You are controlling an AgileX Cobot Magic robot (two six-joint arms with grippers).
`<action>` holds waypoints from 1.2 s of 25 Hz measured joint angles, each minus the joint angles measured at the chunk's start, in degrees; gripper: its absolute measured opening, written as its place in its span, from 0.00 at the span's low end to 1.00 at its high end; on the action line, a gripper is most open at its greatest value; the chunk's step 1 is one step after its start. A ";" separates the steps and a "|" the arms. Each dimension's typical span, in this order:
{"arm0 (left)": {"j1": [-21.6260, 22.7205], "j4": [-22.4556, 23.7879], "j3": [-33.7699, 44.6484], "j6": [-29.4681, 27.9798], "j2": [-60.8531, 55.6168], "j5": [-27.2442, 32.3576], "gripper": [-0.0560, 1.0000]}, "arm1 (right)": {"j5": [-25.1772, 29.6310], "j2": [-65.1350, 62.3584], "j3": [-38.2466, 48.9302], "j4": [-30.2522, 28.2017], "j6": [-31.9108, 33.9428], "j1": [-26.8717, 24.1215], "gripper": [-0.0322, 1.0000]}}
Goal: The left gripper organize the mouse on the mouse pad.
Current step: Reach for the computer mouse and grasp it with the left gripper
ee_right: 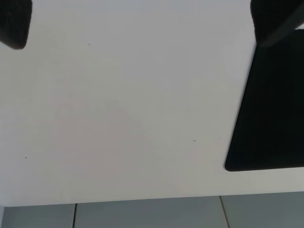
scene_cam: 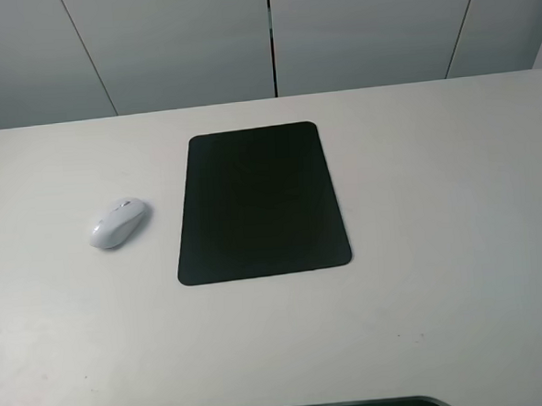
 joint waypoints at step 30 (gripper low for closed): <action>0.00 -2.02 -1.26 3.50 17.81 -5.01 0.76 | 0.00 0.00 0.00 0.00 -0.21 0.00 0.71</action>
